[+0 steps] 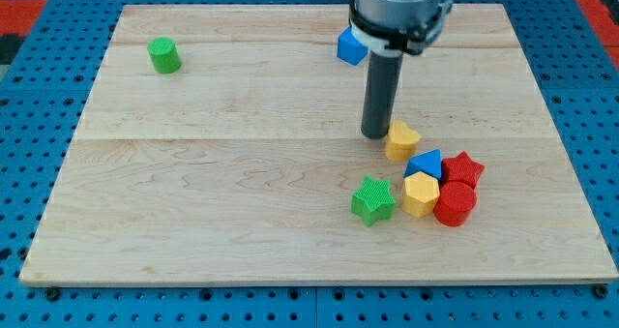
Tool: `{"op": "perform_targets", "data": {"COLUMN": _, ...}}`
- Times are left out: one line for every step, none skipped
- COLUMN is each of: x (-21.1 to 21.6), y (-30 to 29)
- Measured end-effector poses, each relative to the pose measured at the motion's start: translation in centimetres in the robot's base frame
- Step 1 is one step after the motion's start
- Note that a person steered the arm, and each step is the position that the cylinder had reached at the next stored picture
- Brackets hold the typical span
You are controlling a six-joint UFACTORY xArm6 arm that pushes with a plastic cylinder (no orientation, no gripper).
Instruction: Push blue cube above to the yellow heart
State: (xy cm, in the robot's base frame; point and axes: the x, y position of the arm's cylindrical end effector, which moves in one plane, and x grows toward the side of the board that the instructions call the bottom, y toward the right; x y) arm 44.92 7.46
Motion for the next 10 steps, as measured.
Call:
{"op": "perform_targets", "data": {"x": -3.0, "y": 1.3}}
{"op": "perform_targets", "data": {"x": -2.3, "y": 5.0}}
{"op": "perform_targets", "data": {"x": -0.5, "y": 5.1}}
{"op": "perform_targets", "data": {"x": -4.5, "y": 8.6}}
{"op": "perform_targets", "data": {"x": -11.8, "y": 10.3}}
{"op": "perform_targets", "data": {"x": -18.4, "y": 8.1}}
{"op": "perform_targets", "data": {"x": -20.0, "y": 1.7}}
{"op": "perform_targets", "data": {"x": -18.2, "y": -6.3}}
{"op": "perform_targets", "data": {"x": -19.4, "y": -7.5}}
{"op": "perform_targets", "data": {"x": -13.6, "y": -4.8}}
